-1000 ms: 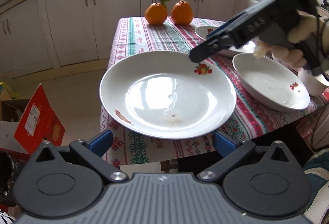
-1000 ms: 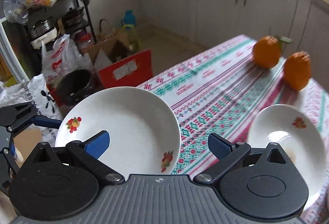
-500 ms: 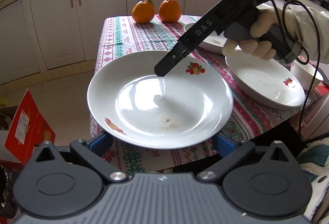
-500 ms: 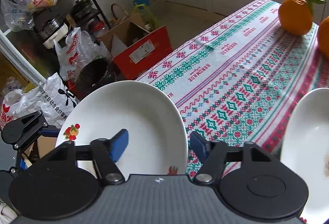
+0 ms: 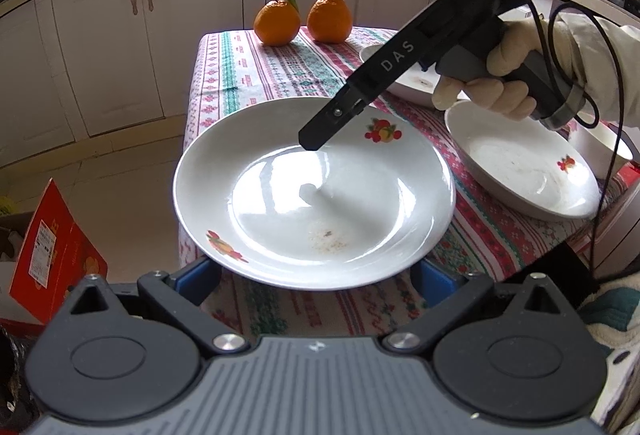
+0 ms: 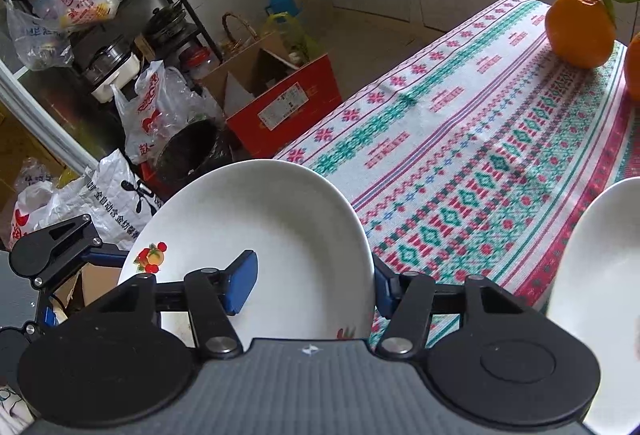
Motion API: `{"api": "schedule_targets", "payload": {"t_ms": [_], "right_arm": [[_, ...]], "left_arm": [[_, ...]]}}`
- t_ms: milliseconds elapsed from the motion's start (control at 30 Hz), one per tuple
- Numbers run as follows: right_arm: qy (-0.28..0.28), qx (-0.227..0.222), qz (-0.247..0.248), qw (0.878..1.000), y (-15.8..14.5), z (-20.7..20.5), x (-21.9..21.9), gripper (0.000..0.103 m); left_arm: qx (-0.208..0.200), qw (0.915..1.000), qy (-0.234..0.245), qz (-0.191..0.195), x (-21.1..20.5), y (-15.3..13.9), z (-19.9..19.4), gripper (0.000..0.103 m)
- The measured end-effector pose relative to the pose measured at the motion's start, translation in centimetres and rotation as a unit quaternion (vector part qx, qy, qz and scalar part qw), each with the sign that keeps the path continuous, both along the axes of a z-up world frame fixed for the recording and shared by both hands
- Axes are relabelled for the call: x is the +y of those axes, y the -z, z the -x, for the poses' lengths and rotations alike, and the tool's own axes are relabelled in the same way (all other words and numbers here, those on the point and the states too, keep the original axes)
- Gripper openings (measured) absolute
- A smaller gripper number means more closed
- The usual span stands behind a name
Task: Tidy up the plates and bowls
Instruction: 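Lift the held plate with the right gripper and carry it toward another plate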
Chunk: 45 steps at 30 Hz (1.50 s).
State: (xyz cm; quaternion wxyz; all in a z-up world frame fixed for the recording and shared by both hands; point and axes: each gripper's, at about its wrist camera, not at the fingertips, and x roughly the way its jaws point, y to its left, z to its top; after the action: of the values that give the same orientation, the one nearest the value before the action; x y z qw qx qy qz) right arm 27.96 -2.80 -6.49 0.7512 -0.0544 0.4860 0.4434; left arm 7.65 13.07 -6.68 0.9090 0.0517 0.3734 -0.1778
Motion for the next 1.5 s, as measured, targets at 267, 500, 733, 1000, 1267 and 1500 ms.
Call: {"api": "schedule_targets", "payload": {"t_ms": [267,500,733,1000,1267,1500], "right_arm": [[0.024,-0.018,-0.003,1.0,-0.5,-2.0,-1.0,0.065],[0.046,-0.03,0.001,0.999,-0.5,-3.7,-1.8,0.065],[0.062,-0.034,0.003,0.997,0.0,-4.8,-2.1,0.065],[0.066,-0.038,0.006,0.997,0.2,-5.1,-2.1,0.065],[0.064,-0.043,0.013,0.997,0.3,-5.0,-1.9,0.065],[0.062,-0.045,0.015,0.997,0.2,-4.9,-1.8,0.073]], "left_arm": [[-0.014,0.9997,0.016,-0.011,-0.2,-0.3,-3.0,0.1],[-0.017,0.9992,0.032,-0.016,-0.6,0.0,-5.6,0.1],[-0.019,0.9989,0.037,-0.02,-0.9,0.3,-7.0,0.1],[-0.023,0.9986,0.036,-0.03,-0.8,0.4,-7.3,0.1],[-0.024,0.9984,0.039,-0.034,-0.8,0.4,-7.5,0.1],[-0.023,0.9986,0.038,-0.031,-0.9,0.3,-7.4,0.1]]}}
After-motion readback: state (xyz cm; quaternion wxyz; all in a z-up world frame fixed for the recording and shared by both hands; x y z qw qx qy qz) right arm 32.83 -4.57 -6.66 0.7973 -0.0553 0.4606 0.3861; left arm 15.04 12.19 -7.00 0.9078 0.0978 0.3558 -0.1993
